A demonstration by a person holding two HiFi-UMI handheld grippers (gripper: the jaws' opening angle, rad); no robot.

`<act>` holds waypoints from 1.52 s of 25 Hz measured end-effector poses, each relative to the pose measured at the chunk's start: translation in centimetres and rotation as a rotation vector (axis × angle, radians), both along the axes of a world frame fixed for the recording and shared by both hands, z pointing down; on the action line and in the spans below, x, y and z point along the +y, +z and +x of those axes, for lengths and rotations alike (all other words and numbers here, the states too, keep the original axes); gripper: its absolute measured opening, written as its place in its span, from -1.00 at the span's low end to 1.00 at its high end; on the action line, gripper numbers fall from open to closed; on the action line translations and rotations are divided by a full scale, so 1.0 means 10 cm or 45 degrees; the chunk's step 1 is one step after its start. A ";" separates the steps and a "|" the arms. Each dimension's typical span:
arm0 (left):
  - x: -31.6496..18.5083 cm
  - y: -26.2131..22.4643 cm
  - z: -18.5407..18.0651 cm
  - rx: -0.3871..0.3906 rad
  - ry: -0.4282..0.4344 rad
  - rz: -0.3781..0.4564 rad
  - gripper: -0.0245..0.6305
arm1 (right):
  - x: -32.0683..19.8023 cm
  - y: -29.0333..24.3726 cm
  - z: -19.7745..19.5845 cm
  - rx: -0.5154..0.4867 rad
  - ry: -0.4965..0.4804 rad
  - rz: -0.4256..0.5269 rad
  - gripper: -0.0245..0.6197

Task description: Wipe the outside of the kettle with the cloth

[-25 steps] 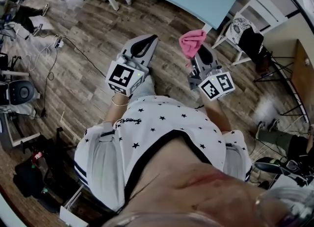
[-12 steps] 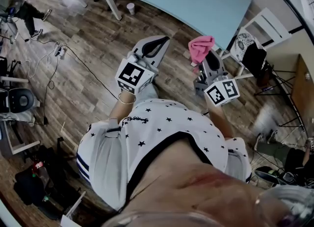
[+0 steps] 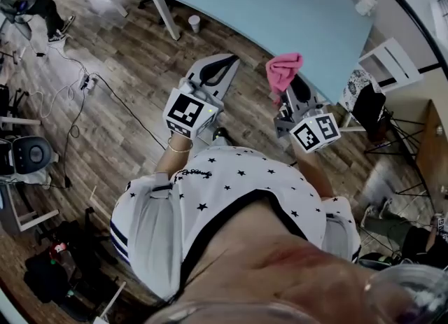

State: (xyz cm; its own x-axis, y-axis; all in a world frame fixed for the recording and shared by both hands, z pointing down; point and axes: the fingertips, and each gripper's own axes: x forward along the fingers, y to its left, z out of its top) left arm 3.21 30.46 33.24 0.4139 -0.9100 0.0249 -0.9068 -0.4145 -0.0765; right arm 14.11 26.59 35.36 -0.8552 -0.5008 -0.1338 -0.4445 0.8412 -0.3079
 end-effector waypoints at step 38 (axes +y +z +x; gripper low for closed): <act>-2.23 0.26 -1.42 -0.006 -0.177 -0.064 -0.84 | -2.53 0.38 -1.39 -0.044 -0.129 -0.130 -0.70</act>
State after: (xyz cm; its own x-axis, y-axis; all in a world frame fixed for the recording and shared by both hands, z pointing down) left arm -11.01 8.15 35.80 0.2837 -0.9561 0.0733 -0.9554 -0.2884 -0.0632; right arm 0.17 1.26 39.19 -0.8978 -0.4245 -0.1171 -0.3463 0.8449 -0.4077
